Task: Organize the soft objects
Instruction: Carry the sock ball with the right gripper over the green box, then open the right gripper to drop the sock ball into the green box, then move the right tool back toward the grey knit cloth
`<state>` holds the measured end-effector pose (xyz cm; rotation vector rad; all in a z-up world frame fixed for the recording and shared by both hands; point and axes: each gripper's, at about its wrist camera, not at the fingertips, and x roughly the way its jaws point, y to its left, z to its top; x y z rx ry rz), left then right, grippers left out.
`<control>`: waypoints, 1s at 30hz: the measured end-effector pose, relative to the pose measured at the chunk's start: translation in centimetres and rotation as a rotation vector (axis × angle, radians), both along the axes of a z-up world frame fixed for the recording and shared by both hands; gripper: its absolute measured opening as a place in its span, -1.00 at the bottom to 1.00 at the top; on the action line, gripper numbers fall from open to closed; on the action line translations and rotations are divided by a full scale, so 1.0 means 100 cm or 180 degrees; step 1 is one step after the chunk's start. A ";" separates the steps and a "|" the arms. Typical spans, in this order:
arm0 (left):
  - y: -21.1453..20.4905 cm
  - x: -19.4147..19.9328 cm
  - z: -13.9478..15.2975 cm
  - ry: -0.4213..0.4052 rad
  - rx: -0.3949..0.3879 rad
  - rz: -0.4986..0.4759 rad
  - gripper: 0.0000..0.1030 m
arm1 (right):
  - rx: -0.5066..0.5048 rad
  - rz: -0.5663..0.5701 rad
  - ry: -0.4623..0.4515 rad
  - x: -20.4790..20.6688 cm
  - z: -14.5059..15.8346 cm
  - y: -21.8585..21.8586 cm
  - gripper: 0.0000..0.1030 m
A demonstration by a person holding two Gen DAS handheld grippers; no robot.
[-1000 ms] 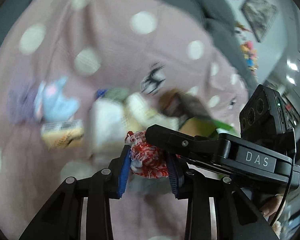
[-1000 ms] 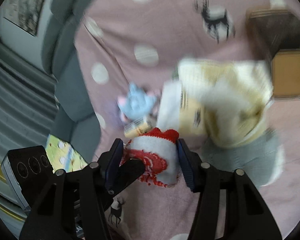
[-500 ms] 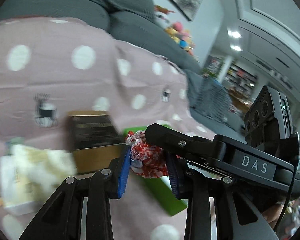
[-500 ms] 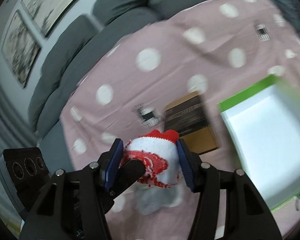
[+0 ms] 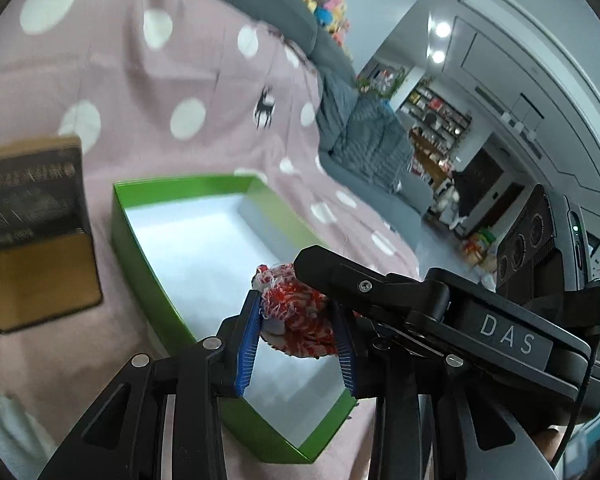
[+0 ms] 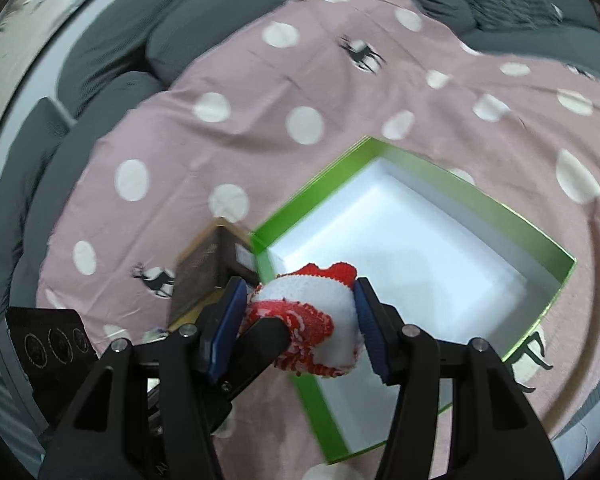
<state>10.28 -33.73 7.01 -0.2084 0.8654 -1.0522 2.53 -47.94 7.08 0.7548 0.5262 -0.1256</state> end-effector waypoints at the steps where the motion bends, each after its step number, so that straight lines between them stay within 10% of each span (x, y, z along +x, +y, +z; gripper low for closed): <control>1: -0.003 0.000 -0.003 0.0036 0.0017 -0.0002 -0.32 | 0.0017 -0.0020 0.0049 0.001 -0.005 -0.003 0.05; 10: -0.008 -0.004 -0.010 0.0086 0.0188 0.0031 -0.32 | 0.0078 -0.0196 0.0303 0.005 -0.022 -0.011 0.24; 14: 0.001 -0.006 -0.002 -0.0014 0.0301 0.0121 0.36 | 0.0045 -0.0261 0.0168 -0.003 -0.014 -0.011 0.63; 18: 0.024 -0.007 0.008 -0.0102 0.0295 0.0296 0.57 | -0.0108 -0.0294 0.0119 -0.010 0.000 -0.002 0.76; 30: 0.159 -0.010 0.034 -0.0253 0.0710 0.1422 0.64 | -0.0714 0.0196 0.0093 -0.011 0.031 0.071 0.95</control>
